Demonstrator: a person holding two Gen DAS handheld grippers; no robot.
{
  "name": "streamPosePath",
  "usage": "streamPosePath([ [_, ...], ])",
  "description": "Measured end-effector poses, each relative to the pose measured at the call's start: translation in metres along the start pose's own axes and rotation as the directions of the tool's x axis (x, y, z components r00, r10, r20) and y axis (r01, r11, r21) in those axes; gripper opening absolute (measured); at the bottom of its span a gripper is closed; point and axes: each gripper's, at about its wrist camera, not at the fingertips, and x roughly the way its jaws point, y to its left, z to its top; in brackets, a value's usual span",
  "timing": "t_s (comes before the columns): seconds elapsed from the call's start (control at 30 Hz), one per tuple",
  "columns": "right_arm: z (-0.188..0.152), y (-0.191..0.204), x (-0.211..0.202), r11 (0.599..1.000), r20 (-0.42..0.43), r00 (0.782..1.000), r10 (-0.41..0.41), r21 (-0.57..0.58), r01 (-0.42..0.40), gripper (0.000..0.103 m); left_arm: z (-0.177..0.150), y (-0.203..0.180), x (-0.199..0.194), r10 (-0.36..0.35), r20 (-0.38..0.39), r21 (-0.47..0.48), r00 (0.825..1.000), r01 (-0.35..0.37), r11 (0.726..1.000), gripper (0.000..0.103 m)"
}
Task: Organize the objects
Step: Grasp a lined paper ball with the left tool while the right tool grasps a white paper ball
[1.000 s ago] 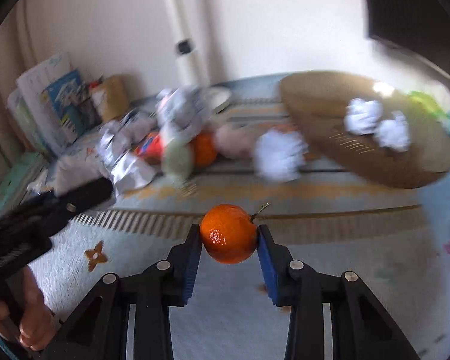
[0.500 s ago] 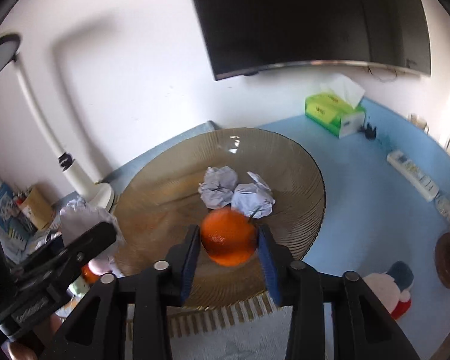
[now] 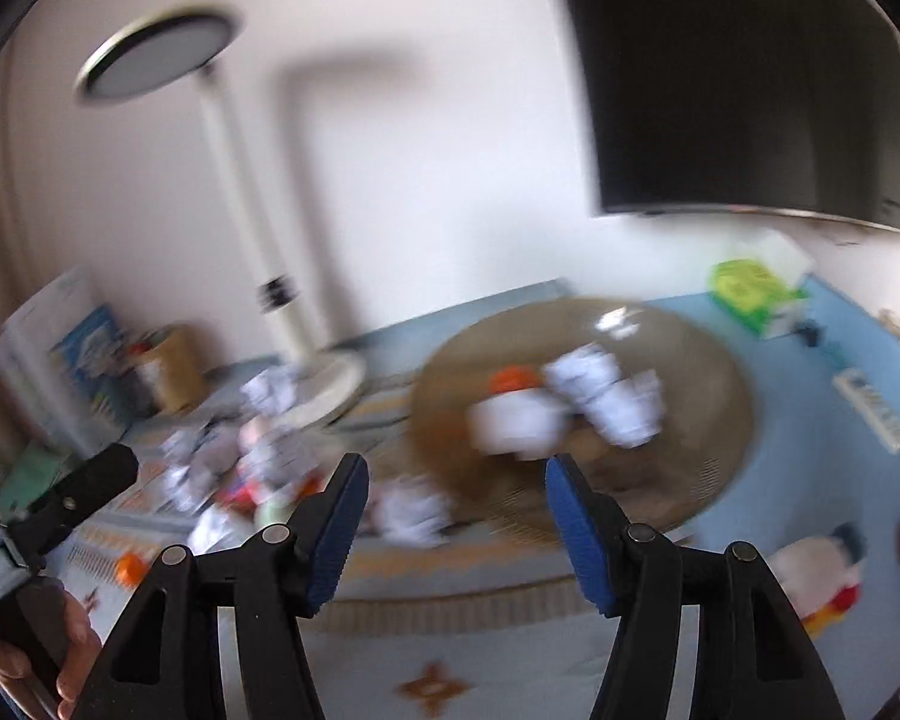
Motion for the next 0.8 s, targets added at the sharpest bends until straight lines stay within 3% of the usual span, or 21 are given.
streamPosePath([
  [0.1, -0.026, 0.024, 0.034, 0.999, -0.074, 0.997, 0.028, -0.026, -0.030, 0.060, -0.030, 0.038, 0.007, 0.106, -0.052, -0.046, 0.993, -0.109, 0.993, 0.102],
  [0.17, -0.038, 0.032, 0.050, 0.998, -0.094, 0.994, 0.050, -0.028, -0.053, 0.060, -0.044, 0.059, 0.013, 0.107, -0.082, -0.099, 0.991, -0.115, 0.988, 0.102],
  [0.23, -0.049, 0.040, 0.063, 0.998, -0.106, 0.994, 0.020, -0.061, -0.027, 0.060, -0.052, 0.068, 0.012, 0.110, -0.065, -0.124, 0.992, -0.118, 0.985, 0.102],
  [0.67, -0.056, 0.040, 0.074, 0.996, -0.140, 0.989, -0.051, -0.084, 0.040, 0.063, -0.077, 0.076, 0.010, 0.109, -0.057, -0.071, 0.992, -0.113, 0.991, 0.102],
  [0.8, -0.057, 0.046, 0.074, 0.990, -0.131, 0.988, -0.088, -0.118, 0.073, 0.074, -0.081, 0.081, 0.012, 0.094, -0.076, -0.090, 0.993, -0.101, 0.991, 0.102],
])
